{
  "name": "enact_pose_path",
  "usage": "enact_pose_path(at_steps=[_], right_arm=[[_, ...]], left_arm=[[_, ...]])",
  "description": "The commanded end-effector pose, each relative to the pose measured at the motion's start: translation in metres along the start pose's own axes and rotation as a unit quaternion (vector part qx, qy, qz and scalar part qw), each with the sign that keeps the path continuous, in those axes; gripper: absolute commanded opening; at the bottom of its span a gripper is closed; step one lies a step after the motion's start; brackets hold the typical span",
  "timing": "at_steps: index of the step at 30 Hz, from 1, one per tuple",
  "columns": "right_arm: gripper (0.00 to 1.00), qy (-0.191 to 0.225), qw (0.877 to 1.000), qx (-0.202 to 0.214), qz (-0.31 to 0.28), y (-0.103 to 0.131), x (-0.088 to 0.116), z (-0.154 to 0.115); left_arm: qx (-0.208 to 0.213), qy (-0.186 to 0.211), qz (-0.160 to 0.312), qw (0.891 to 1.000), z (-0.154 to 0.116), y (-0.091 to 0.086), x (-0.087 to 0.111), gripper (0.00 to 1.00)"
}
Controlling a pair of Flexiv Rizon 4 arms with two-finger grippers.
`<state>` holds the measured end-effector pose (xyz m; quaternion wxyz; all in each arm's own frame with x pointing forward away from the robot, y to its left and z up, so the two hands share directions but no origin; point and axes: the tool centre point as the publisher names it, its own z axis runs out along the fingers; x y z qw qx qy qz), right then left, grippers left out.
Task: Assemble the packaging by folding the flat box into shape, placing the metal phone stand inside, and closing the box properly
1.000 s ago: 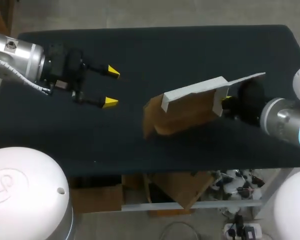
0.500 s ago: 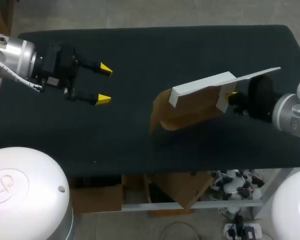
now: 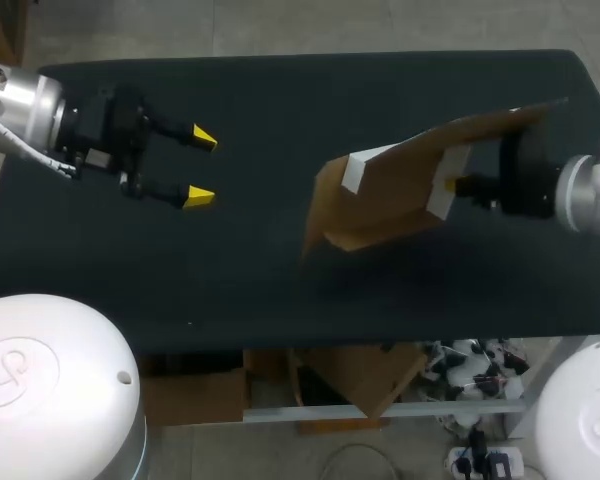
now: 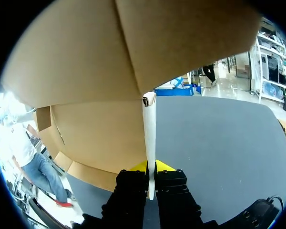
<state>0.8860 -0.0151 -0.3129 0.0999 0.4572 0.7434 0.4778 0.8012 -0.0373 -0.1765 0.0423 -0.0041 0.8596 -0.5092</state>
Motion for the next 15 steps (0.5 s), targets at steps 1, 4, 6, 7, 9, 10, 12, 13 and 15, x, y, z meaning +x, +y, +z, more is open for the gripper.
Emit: enact_pose_path(at_steps=[1,4,6,7,9,10,12,13,15], right_arm=[[0.0,0.215,0.974,0.066,0.012,0.0019,-0.0049,0.0069],[0.0,0.219,0.972,0.077,0.027,0.0006,-0.0053,0.0094],[0.0,0.211,0.974,0.084,0.023,0.0002,-0.0036,0.0102],[0.0,0.211,0.974,0.084,0.023,0.0002,-0.0036,0.0102],[0.0,0.211,0.974,0.084,0.023,0.0002,-0.0036,0.0102],[0.0,0.211,0.974,0.084,0.023,0.0002,-0.0036,0.0102],[0.0,0.211,0.974,0.084,0.023,0.0002,-0.0036,0.0102],[0.0,0.211,0.974,0.084,0.023,0.0002,-0.0036,0.0102],[0.0,0.211,0.974,0.084,0.023,0.0002,-0.0036,0.0102]], left_arm=[[0.0,0.003,-0.004,1.0,-0.0051,0.0034,-0.0007,1.0],[-0.001,0.007,-0.009,1.0,-0.0063,0.0054,-0.0006,1.0],[-0.006,0.007,-0.013,1.0,-0.0079,0.0065,-0.0011,1.0],[-0.006,0.007,-0.013,1.0,-0.0079,0.0065,-0.0011,1.0],[-0.006,0.007,-0.013,1.0,-0.0079,0.0065,-0.0011,1.0],[-0.006,0.007,-0.013,1.0,-0.0079,0.0065,-0.0011,1.0],[-0.006,0.007,-0.013,1.0,-0.0079,0.0065,-0.0011,1.0],[-0.006,0.007,-0.013,1.0,-0.0079,0.0065,-0.0011,1.0],[-0.006,0.007,-0.013,1.0,-0.0079,0.0065,-0.0011,1.0]])
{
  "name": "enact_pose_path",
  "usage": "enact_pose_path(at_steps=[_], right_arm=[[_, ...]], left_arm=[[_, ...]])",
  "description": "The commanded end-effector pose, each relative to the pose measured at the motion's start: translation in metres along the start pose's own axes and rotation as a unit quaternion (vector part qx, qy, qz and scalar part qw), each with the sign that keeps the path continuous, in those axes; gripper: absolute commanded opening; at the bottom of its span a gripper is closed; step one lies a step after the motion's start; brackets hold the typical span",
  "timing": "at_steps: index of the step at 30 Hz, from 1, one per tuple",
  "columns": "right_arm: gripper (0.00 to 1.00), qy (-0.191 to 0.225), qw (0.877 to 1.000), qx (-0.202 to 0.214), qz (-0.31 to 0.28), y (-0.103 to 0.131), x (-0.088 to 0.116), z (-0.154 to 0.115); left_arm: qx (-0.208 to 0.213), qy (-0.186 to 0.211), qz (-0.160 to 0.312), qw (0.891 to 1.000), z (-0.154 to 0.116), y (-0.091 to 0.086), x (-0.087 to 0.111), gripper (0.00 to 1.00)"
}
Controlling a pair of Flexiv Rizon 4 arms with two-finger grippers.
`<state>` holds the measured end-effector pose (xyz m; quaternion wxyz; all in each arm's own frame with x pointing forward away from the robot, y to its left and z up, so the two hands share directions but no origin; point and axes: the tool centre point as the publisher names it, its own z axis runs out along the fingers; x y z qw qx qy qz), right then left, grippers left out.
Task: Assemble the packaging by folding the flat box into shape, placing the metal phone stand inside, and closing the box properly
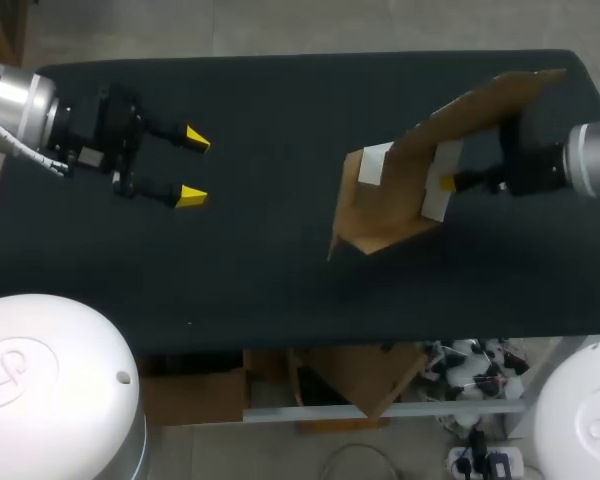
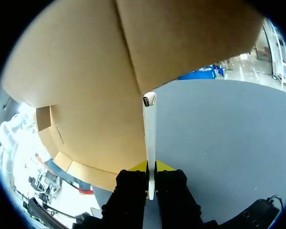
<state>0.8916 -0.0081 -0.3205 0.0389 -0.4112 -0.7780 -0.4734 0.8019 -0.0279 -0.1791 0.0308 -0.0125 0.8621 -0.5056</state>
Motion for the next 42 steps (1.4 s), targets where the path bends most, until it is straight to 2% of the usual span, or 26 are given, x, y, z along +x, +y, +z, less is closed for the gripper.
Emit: enact_pose_path(at_steps=[1,6,16,22,29,32,38,42], right_arm=[[0.0,0.086,0.996,0.007,0.001,0.002,-0.003,-0.003],[0.0,0.095,0.995,0.01,0.015,0.002,-0.005,-0.001],[0.0,0.021,0.994,0.054,0.088,0.016,-0.007,-0.001],[0.0,0.005,0.99,0.086,0.114,0.021,-0.003,0.002],[0.0,-0.045,0.972,0.156,0.167,0.017,-0.003,0.011],[0.0,-0.076,0.965,0.172,0.185,0.014,-0.002,0.012],[0.0,-0.14,0.951,0.178,0.212,0.006,-0.001,0.012],[0.0,-0.161,0.945,0.181,0.22,0.002,0.001,0.011]], left_arm=[[-0.001,0.002,0.0,1.0,-0.001,0.0,0.0,1.0],[-0.001,0.002,0.0,1.0,-0.001,0.0,0.0,1.0],[-0.003,0.003,-0.001,1.0,0.002,0.002,-0.001,1.0],[-0.005,-0.002,-0.001,1.0,-0.003,0.004,0.0,1.0],[-0.018,-0.005,-0.001,1.0,-0.004,0.007,0.001,1.0],[-0.029,-0.006,-0.003,1.0,-0.002,0.008,0.001,1.0],[-0.042,-0.003,-0.008,0.999,0.0,0.012,-0.002,1.0],[-0.051,0.002,-0.008,0.999,0.002,0.014,-0.005,1.0]])
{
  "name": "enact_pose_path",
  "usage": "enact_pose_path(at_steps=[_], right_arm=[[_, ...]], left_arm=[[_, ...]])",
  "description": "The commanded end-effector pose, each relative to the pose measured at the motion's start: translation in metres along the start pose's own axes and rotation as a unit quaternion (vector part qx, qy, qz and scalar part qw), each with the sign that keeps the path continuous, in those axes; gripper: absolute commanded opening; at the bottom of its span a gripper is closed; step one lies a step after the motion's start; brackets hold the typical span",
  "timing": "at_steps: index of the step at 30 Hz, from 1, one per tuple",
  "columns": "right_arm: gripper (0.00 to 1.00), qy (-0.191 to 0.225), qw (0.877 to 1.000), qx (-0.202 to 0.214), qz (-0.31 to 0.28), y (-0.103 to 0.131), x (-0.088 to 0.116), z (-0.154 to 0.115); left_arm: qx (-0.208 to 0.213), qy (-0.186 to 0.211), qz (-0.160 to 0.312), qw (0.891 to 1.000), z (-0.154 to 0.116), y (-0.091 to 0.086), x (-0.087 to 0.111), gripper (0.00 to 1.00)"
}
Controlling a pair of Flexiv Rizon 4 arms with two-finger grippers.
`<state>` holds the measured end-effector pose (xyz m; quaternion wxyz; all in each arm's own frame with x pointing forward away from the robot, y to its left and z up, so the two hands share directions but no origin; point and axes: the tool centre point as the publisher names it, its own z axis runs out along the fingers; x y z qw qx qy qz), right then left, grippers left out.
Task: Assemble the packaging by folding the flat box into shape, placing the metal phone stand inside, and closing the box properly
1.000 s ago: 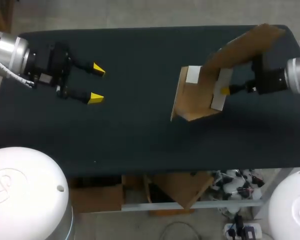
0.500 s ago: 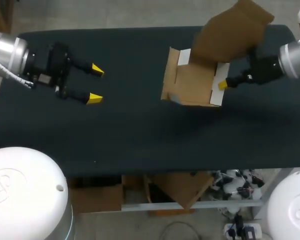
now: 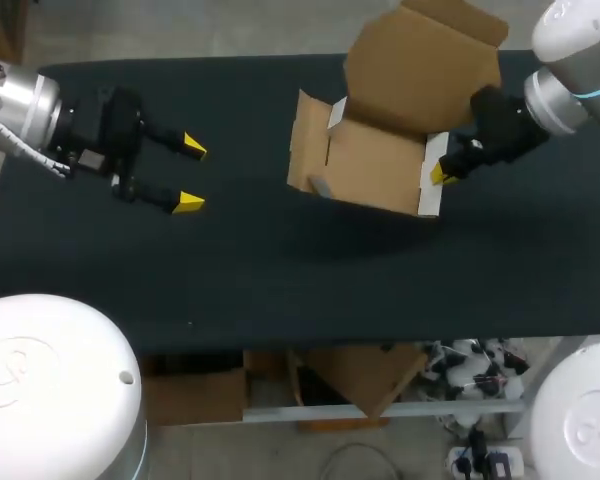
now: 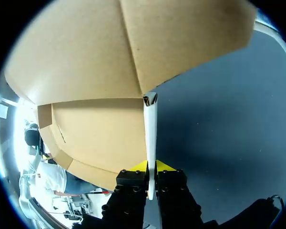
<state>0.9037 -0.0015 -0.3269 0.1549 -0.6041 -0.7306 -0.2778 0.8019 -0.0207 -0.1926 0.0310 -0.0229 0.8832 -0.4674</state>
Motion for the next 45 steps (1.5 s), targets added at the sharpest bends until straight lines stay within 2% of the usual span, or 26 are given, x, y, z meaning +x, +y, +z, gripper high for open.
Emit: enact_pose_path(at_steps=[1,7,11,25,34,45], right_arm=[[0.0,-0.089,0.996,-0.007,0.008,-0.008,0.005,-0.001],[0.0,-0.121,0.992,-0.006,0.033,-0.015,0.001,-0.002],[0.0,-0.147,0.987,0.012,0.058,-0.025,-0.004,0.0],[0.0,-0.147,0.987,0.012,0.058,-0.025,-0.004,0.0],[0.0,-0.162,0.981,0.052,0.09,-0.033,-0.005,0.011],[0.0,-0.177,0.974,0.093,0.108,-0.047,-0.01,0.015]], left_arm=[[-0.011,0.009,0.0,1.0,0.002,0.0,-0.007,1.0],[-0.025,0.003,0.004,1.0,0.003,0.001,-0.011,1.0],[-0.043,0.004,-0.001,0.999,0.003,0.003,-0.015,1.0],[-0.043,0.004,-0.001,0.999,0.003,0.003,-0.015,1.0],[-0.045,0.004,-0.011,0.999,0.008,0.006,-0.019,1.0],[-0.066,-0.002,0.014,0.998,0.024,0.011,-0.019,1.0]])
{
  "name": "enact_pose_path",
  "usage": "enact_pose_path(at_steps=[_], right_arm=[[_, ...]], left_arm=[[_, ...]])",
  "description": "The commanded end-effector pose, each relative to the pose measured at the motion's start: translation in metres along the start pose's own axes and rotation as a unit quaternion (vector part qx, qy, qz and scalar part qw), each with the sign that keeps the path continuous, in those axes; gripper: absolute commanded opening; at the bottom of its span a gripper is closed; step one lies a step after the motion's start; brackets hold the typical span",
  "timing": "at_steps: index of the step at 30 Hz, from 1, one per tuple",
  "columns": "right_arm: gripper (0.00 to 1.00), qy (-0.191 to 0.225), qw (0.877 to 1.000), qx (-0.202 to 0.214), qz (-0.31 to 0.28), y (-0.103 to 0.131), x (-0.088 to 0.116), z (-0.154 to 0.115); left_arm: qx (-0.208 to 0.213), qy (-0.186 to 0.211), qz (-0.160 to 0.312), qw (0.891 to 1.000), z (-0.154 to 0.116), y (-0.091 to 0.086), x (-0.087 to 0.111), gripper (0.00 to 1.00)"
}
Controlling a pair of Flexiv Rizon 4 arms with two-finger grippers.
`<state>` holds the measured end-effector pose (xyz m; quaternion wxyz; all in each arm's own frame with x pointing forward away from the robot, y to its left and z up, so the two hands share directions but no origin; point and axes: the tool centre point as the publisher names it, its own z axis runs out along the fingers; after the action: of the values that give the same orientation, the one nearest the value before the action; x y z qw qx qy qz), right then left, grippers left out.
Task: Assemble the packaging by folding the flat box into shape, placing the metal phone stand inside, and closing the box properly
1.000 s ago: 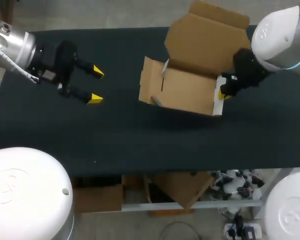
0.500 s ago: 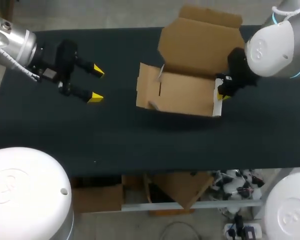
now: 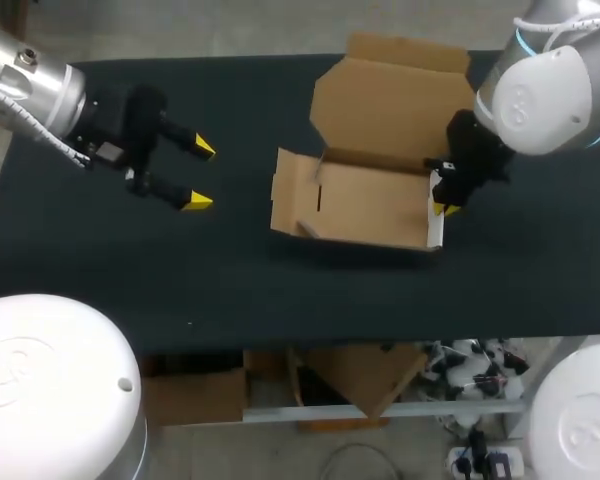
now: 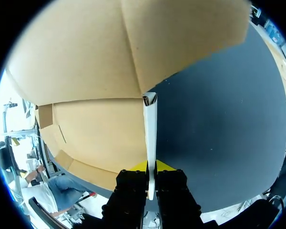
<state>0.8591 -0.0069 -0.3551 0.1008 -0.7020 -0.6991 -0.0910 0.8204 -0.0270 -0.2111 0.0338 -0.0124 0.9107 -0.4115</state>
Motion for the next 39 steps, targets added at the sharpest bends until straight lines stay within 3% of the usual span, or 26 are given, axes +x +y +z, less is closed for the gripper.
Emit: enact_pose_path(at_steps=[1,13,17,32,39], right_arm=[[0.0,-0.005,1.0,0.017,0.001,0.002,0.001,0.0],[0.0,-0.022,0.998,0.056,-0.002,-0.01,0.0,0.018],[0.0,-0.028,0.996,0.088,0.008,-0.017,-0.002,0.024],[0.0,-0.028,0.996,0.088,0.008,-0.017,-0.002,0.024],[0.0,-0.055,0.992,0.111,-0.009,-0.008,0.016,0.021]], left_arm=[[-0.007,-0.008,0.002,1.0,0.009,-0.002,-0.002,1.0],[-0.031,-0.029,0.031,0.999,0.021,0.001,-0.016,1.0],[-0.048,-0.019,0.038,0.998,0.024,0.002,-0.019,1.0],[-0.048,-0.019,0.038,0.998,0.024,0.002,-0.019,1.0],[-0.048,-0.019,0.038,0.998,0.024,0.002,-0.019,1.0]])
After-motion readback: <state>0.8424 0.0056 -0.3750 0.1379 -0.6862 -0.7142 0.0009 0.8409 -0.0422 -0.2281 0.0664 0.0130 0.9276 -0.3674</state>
